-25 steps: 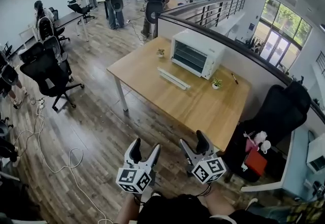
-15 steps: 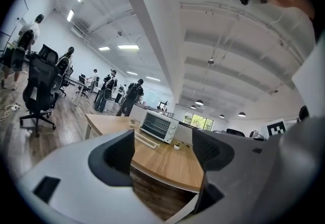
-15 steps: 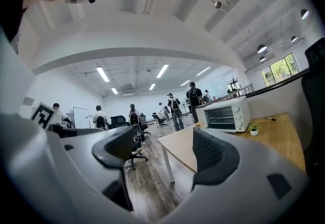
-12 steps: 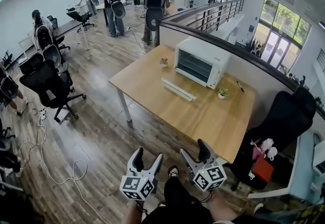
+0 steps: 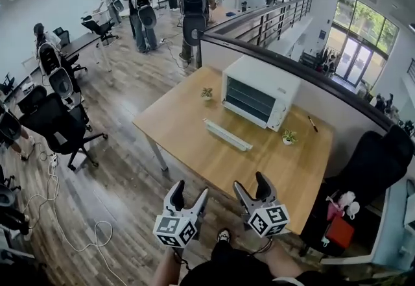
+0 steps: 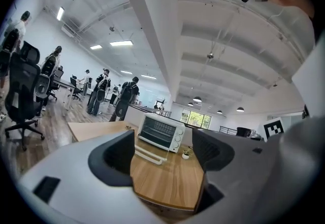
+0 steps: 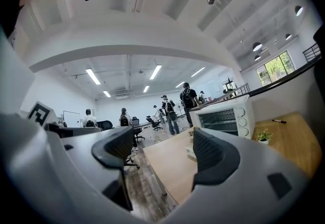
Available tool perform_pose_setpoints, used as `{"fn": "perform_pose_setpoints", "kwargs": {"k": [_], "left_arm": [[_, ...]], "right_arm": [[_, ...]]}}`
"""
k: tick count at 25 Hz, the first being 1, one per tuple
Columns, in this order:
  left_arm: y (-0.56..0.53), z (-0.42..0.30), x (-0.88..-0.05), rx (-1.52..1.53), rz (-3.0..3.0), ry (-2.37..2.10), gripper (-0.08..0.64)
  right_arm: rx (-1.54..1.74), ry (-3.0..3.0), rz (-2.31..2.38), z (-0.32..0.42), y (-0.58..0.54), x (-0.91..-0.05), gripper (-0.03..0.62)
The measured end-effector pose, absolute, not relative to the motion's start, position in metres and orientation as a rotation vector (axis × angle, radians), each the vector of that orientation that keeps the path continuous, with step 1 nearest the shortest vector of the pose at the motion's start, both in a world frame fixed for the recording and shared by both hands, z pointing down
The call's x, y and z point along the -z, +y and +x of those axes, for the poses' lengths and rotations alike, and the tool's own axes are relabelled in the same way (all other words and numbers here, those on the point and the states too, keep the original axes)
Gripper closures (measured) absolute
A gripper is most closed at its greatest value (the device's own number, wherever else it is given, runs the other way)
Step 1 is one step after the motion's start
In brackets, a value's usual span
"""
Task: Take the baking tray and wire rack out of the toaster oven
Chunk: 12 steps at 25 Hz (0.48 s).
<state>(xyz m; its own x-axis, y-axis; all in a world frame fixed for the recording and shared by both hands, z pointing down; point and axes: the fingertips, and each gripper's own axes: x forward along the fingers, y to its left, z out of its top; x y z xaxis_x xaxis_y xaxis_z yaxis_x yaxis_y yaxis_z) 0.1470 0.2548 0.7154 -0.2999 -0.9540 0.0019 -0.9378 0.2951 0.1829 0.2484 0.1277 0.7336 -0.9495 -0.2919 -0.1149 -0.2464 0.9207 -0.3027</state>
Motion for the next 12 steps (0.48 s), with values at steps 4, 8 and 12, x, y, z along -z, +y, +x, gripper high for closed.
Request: {"fn": "perform_pose_setpoints", "kwargs": {"k": [4,8,12], "left_arm": [[0.188,0.119,-0.716,0.238,1.808,-2.385,0.222],[0.128,0.1,-0.717,0.245,1.856,-2.331,0.222],[0.088,0.082,-0.724,0.233,1.867,-2.292,0.222]], "right_arm": [[0.436,2.919,-0.468,0.226,0.065,-0.732,0.23],[0.459,2.903,-0.531,0.208,0.009,-0.735,0.23],[0.563,2.87,-0.604,0.193,-0.035,-0.75,0.232]]}}
